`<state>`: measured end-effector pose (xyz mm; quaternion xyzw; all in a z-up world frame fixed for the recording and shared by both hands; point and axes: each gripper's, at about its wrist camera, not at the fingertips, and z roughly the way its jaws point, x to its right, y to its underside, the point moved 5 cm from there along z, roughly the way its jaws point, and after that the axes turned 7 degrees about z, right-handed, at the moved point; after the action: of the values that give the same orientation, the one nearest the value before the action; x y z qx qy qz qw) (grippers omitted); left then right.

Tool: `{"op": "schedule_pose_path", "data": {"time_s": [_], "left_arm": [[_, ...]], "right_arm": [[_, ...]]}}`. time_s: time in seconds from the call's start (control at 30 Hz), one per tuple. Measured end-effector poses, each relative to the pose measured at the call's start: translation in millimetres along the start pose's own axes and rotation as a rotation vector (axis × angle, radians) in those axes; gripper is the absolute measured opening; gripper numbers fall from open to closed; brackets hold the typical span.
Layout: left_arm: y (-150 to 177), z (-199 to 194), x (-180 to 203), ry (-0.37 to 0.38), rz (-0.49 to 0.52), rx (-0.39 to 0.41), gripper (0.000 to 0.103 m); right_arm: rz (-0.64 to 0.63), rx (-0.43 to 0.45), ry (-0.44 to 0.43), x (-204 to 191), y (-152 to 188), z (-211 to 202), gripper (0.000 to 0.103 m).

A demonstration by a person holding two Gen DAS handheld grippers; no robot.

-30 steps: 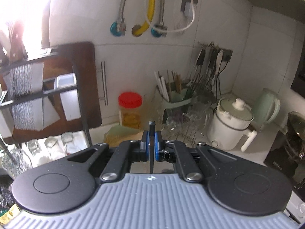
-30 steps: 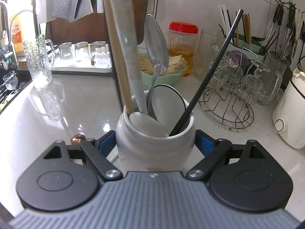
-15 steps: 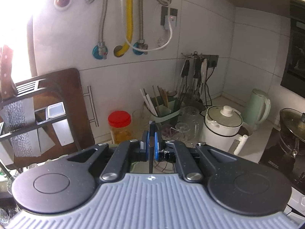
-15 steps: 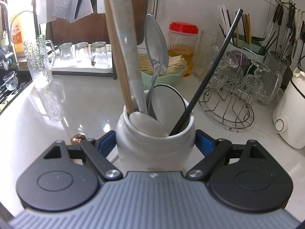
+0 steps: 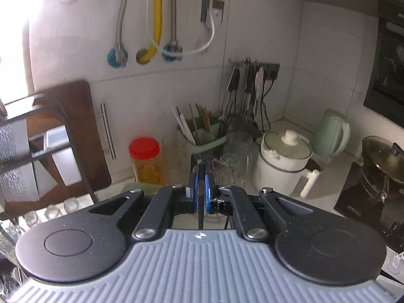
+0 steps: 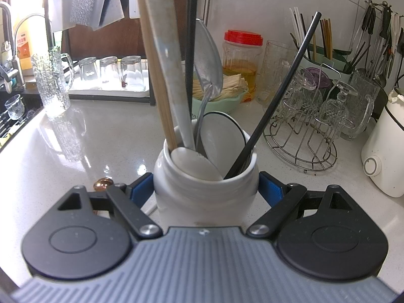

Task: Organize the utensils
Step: 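Lower the black chopstick with the left tool into the white mug, then open the left tool to release the black chopstick and withdraw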

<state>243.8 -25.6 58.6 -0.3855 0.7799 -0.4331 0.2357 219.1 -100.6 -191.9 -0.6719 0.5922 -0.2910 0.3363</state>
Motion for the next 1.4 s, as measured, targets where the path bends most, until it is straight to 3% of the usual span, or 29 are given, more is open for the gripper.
{"op": "schedule_pose_path", "data": {"time_s": [0.23,0.6,0.83,1.03,1.27,1.4], "left_arm": [[15,33,-5,0.036,0.013,-0.116,0.006],[17,83,-10,0.148,0.099,-0.412,0.006],[34,100,-8,0.202,0.106,-0.537,0.006],[41,102,-5,0.220,0.099,-0.555,0.006],[35,92,-9,0.205,0.076,-0.507,0.008],[33,84,-15,0.172,0.052,-0.472,0.026]], "right_arm": [[-0.002,0.001,-0.002,0,0,0,0.090],[-0.004,0.000,-0.003,0,1,0,0.090],[-0.003,0.005,-0.004,0,0,0,0.090],[-0.002,0.006,-0.003,-1,0,0,0.090],[0.000,0.006,-0.002,-1,1,0,0.090],[0.000,0.006,-0.002,0,1,0,0.090]]}}
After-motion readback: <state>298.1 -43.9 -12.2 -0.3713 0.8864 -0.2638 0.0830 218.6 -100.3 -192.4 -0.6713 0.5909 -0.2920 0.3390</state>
